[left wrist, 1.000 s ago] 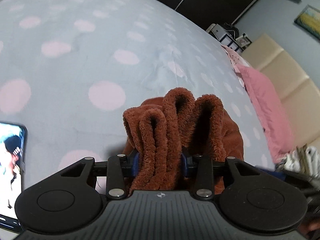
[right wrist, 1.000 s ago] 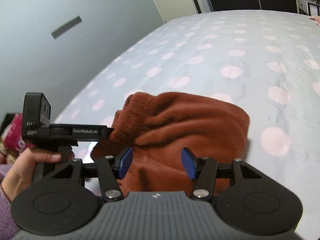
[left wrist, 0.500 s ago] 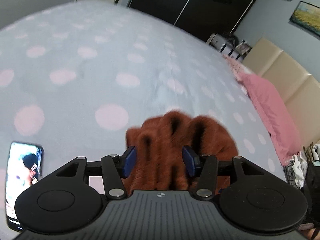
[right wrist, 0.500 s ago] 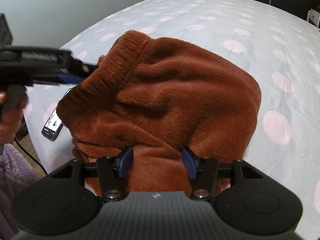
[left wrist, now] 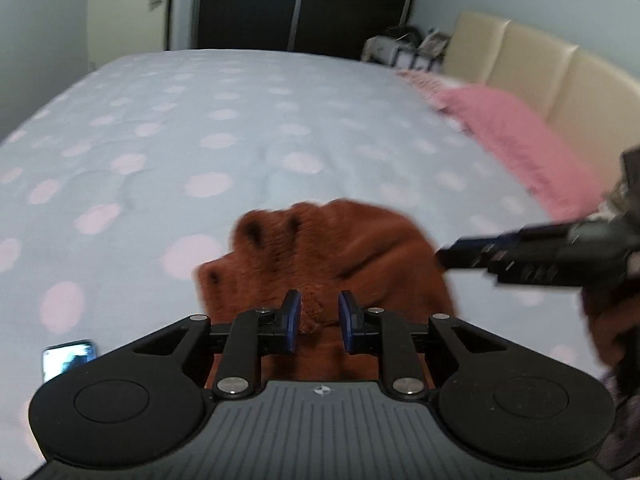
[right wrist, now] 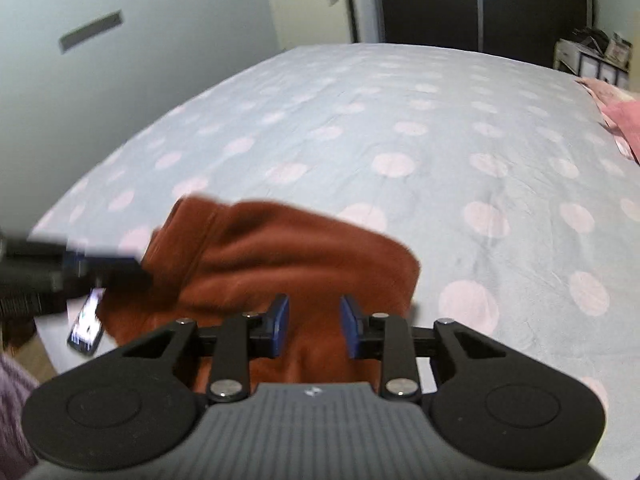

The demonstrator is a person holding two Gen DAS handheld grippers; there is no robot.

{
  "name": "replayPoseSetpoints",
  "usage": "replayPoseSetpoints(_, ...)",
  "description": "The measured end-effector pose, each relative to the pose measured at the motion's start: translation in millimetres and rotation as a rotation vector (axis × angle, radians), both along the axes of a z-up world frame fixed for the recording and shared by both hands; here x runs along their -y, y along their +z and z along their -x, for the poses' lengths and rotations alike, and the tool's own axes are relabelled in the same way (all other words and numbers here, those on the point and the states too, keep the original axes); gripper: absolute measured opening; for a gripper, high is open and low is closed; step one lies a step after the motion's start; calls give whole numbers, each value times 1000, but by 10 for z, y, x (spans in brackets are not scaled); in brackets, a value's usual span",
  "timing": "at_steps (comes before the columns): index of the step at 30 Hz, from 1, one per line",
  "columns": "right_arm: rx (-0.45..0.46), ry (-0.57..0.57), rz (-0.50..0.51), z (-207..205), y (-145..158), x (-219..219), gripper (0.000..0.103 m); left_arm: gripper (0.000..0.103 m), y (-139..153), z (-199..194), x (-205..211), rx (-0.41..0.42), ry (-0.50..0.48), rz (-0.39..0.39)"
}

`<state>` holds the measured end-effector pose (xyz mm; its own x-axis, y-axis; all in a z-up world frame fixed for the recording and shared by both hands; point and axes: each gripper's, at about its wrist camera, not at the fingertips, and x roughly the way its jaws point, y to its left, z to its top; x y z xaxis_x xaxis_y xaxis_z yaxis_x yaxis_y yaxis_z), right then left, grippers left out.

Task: Fold clothes

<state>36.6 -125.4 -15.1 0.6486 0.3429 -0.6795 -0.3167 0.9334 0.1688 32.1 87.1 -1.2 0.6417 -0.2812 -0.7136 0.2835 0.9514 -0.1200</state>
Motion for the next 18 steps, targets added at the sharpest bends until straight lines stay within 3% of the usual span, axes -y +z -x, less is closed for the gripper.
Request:
replayPoseSetpoints(4, 5, -1, 5, -244, -70, -112, 31, 17, -207, -80, -73, -31, 43, -59)
replayPoseSetpoints(18, -64, 64, 79, -902, -755, -719, 32, 17, -603, -371, -292, -112, 119, -55)
